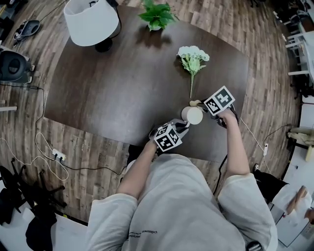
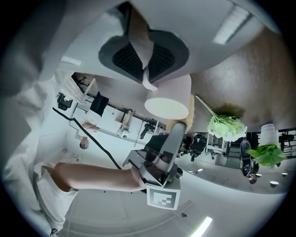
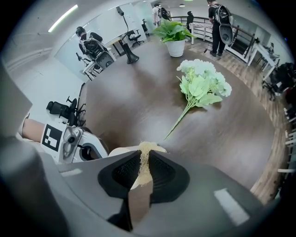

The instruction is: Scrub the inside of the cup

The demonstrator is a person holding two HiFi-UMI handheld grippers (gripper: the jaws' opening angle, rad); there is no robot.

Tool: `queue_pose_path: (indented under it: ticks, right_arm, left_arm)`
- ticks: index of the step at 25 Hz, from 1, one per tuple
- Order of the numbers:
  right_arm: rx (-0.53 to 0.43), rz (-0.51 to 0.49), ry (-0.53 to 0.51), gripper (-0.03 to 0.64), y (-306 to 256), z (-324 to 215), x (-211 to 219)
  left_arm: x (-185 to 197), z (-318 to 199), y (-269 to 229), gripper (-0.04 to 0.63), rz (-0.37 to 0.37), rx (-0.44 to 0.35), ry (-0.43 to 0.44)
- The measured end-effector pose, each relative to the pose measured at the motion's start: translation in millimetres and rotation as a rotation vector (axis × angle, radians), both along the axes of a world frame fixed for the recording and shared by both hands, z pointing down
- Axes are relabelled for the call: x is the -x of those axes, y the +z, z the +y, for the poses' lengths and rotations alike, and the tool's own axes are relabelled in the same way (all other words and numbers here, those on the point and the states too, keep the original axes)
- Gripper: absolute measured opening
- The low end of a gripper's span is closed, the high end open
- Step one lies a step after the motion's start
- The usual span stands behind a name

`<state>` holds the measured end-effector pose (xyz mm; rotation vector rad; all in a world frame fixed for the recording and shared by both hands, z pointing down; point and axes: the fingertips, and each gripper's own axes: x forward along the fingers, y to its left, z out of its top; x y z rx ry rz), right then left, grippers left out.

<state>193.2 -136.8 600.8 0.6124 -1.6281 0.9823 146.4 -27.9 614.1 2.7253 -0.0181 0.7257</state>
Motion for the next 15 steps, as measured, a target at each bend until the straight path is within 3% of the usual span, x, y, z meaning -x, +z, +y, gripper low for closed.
queue_pose_path:
  ticks: [5,15]
  right_arm:
    - [0.013,-0.011,0.023,0.077,-0.9,-8.2,10.2]
    - [0.041,0.034,-0.041,0.077,0.8,-5.6,47.8]
  left_arm:
    - [0.8,-2.6,-3.3,0.04,-0.004,-0.009,0.008]
    - [9.1,-7.8,-2.9,0.043,-0.004,-0.016,-0.005]
